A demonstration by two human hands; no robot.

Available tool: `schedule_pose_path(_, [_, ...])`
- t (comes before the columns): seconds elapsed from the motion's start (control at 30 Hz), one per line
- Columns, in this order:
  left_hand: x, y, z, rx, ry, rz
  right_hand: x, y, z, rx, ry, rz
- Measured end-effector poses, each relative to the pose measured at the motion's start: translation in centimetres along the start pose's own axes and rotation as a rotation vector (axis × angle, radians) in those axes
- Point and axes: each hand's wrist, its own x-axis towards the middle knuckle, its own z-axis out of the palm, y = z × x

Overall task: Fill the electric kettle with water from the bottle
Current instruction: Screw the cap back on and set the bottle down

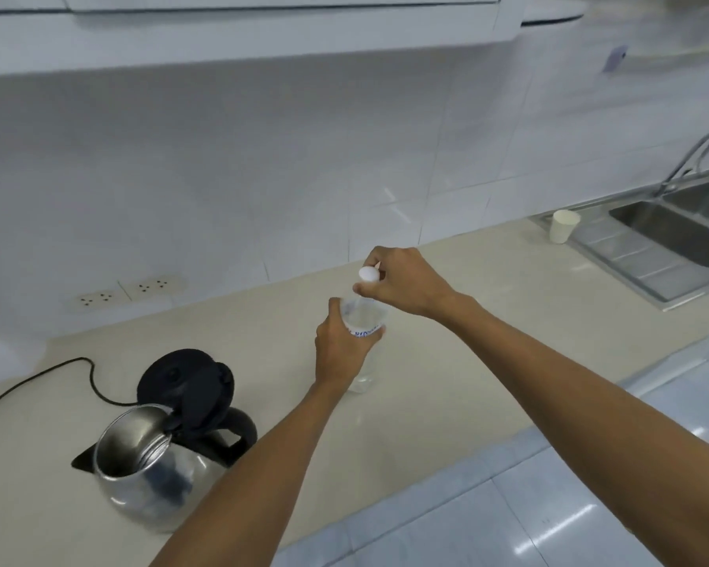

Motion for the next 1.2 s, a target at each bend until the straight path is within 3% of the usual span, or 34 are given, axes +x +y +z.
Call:
schedule_pose_path(0.4, [6.3, -1.5, 2.5, 0.036, 0.098, -0.083, 6.8, 3.0, 2.4, 0.03, 0.033, -0.03])
schedule_pose_path(0.8, [6.5, -1.5, 2.0, 0.099, 0.004, -0.122, 6.1, 3.9, 3.6, 0.049, 0.11, -0.006])
schedule_pose_path(0.97, [5.5, -1.4, 0.4, 0.106, -0.13, -0.189, 4.6, 2.8, 3.7, 0.034, 0.09, 0.013])
schedule_pose_path(1.2, [0.7, -0.6, -3.5, 0.251, -0.189, -0.075, -0.5, 0.5, 4.4, 0.021, 0.11, 0.06])
